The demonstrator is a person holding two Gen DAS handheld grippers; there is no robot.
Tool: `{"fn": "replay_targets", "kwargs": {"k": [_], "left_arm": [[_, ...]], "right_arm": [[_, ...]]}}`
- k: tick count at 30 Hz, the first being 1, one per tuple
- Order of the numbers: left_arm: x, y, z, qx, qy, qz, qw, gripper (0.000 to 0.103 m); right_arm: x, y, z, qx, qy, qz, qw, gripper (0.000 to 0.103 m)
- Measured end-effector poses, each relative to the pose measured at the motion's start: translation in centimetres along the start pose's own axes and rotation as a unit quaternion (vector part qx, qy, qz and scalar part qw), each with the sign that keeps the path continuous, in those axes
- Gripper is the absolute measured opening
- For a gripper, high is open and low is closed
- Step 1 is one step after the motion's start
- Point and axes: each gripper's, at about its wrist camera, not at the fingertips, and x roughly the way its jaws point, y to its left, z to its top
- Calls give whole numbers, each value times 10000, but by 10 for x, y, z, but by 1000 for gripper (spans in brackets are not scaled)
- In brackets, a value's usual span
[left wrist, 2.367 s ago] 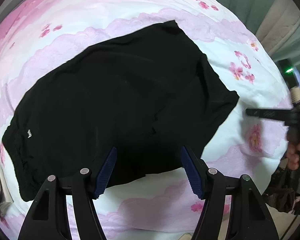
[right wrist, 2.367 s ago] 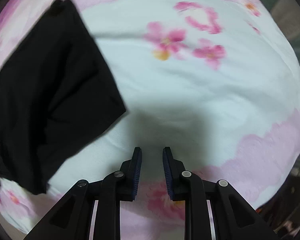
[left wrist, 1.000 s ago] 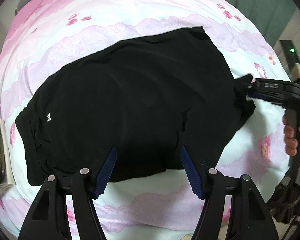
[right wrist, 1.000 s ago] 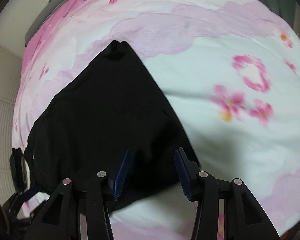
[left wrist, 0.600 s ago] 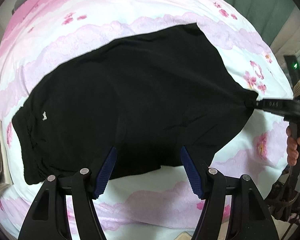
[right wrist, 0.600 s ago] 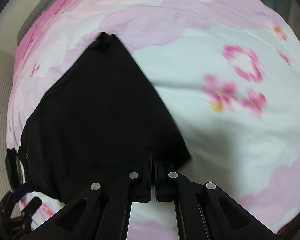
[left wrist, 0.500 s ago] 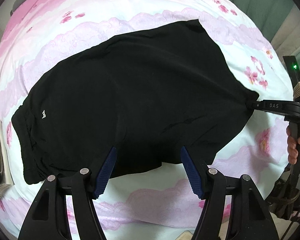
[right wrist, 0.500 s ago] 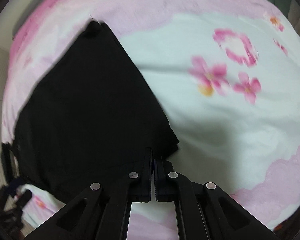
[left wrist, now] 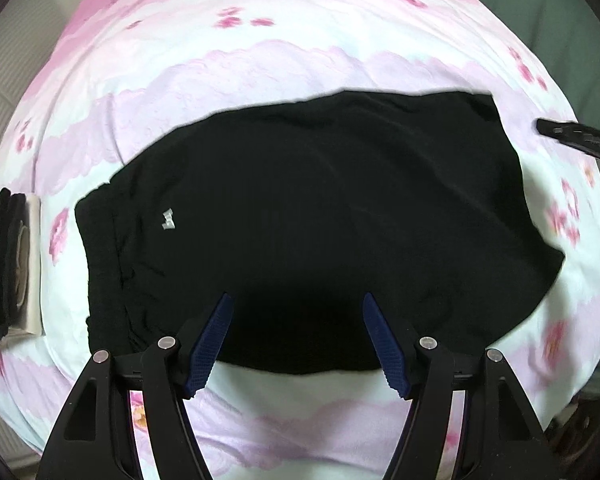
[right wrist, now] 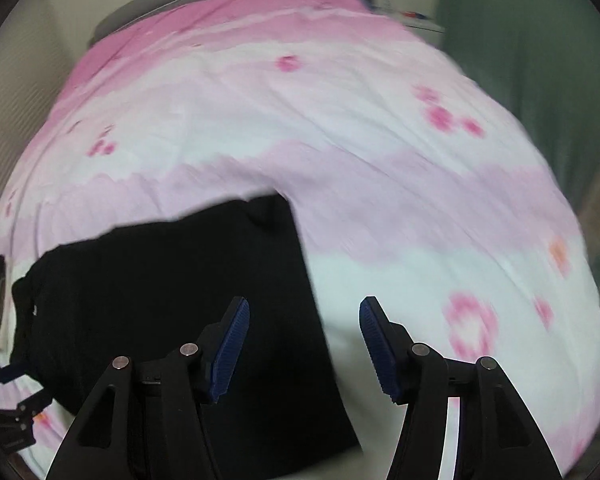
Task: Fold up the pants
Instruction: 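Grasp the folded shorts edge with the left gripper and lift it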
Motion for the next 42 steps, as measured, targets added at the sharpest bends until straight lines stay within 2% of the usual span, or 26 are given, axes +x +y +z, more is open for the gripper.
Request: {"fn": "replay_targets", "kwargs": {"k": [4,8,11,14,17,20,23,27,31,34,37,40,42], "left_arm": [[3,-8,18,-53,-91,8,9999,68],[9,-21,31,84,-141,24,9999,68],[15,-24,33,58,-100,-48,9999,68],[24,-20,29,-38,25,-76,10000,68],[28,-10,23,-168,40,-172,9997,68],[20,12,14,-246,-176,-39,9995,68],[6,52,3,-234,-520,154,9983,68],[0,114,-6,-429,-657,256,9966,68],[13,181,-17,-973,-547,-108,9937,68],[35,216,-19,-1114,-349,-709,9906,68],[60,235,-21,-1198,-30,-1313,9841,68],[75,243,-23,-1186,171,-1781,9767,68],[84,246,-21,-1132,239,-2022,9725,74]], "right_arm": [[50,16,34,-489,427,37,9979,49],[95,23,49,-747,876,-29,9933,41],[108,15,62,-505,810,-125,9954,41],[113,0,69,-5,762,-418,9962,41],[99,-13,66,507,662,-862,9928,41],[70,8,54,209,490,-816,9952,41],[33,49,36,-147,335,-467,9982,48],[-5,119,5,-602,289,168,9976,57],[-11,197,-32,-917,544,714,9917,57],[-3,245,-51,-1089,851,1016,9852,57],[1,289,-67,-1341,1009,1143,9792,57],[4,315,-75,-1514,1116,1169,9752,57],[6,328,-80,-1615,1164,1157,9731,57]]}}
